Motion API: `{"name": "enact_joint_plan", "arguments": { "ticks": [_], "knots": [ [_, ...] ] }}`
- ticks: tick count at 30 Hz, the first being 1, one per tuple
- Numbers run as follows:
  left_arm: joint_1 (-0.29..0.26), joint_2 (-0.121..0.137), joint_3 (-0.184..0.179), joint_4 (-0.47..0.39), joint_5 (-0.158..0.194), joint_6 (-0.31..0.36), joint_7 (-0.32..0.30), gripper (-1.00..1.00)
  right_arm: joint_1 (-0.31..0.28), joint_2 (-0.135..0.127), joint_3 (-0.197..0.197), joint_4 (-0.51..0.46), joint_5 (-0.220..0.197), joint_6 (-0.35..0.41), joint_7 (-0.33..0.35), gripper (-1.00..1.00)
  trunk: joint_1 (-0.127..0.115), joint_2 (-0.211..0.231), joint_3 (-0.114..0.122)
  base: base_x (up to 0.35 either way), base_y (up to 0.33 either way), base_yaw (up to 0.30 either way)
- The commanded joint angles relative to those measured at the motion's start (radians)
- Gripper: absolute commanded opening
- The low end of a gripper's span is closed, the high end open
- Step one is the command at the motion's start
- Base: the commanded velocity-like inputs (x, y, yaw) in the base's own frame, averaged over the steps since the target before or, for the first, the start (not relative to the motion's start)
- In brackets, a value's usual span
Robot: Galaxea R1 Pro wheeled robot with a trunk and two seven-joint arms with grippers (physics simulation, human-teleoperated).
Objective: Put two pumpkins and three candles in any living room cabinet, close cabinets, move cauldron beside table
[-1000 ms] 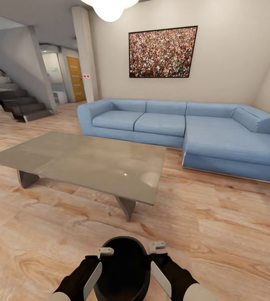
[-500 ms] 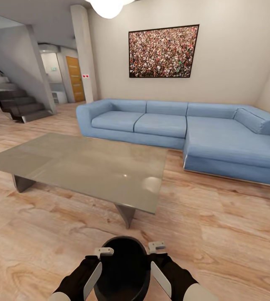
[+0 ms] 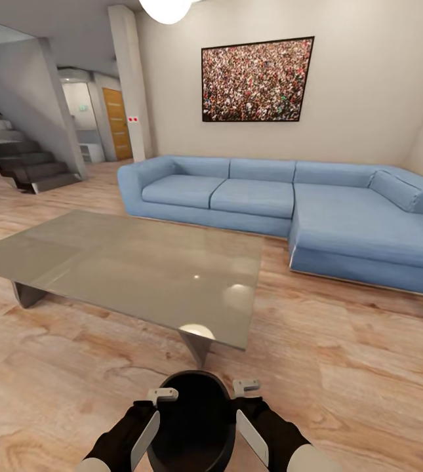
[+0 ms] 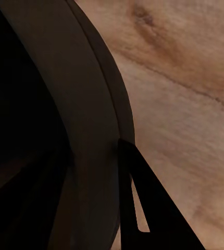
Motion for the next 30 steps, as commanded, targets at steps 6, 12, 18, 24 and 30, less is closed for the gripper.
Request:
{"name": "enact_joint_plan", "arguments": {
  "ticks": [6,12,18,24,30],
  "knots": [
    [-0.001,0.005,-0.011,0.001,0.020,0.005,0.011,-1.00,-0.001,0.000,0.015,-0.003,-0.007,0.001,-0.010,-1.00,0.000,0.000,-0.001,0.139,0.000,0.000],
    [-0.001,0.005,-0.011,0.001,0.020,0.005,0.011,-1.00,-0.001,0.000,0.015,-0.003,-0.007,0.001,-0.010,-1.00,0.000,0.000,-0.001,0.039,0.000,0.000],
    [-0.001,0.005,-0.011,0.001,0.020,0.005,0.011,-1.00,-0.001,0.000,0.015,-0.003,-0.007,0.001,-0.010,-1.00,0.000,0.000,-0.001,0.002,0.000,0.000],
    [-0.001,0.006,-0.011,0.001,0.020,0.005,0.011,-1.00,-0.001,0.000,0.015,-0.003,-0.007,0.001,-0.009,-1.00,0.002,-0.002,-0.020,0.000,0.000,0.000],
    [-0.001,0.006,-0.011,0.001,0.020,0.005,0.011,-1.00,-0.001,0.000,0.015,-0.003,-0.007,0.001,-0.009,-1.00,0.005,-0.003,-0.043,0.000,0.000,0.000]
  ]
}}
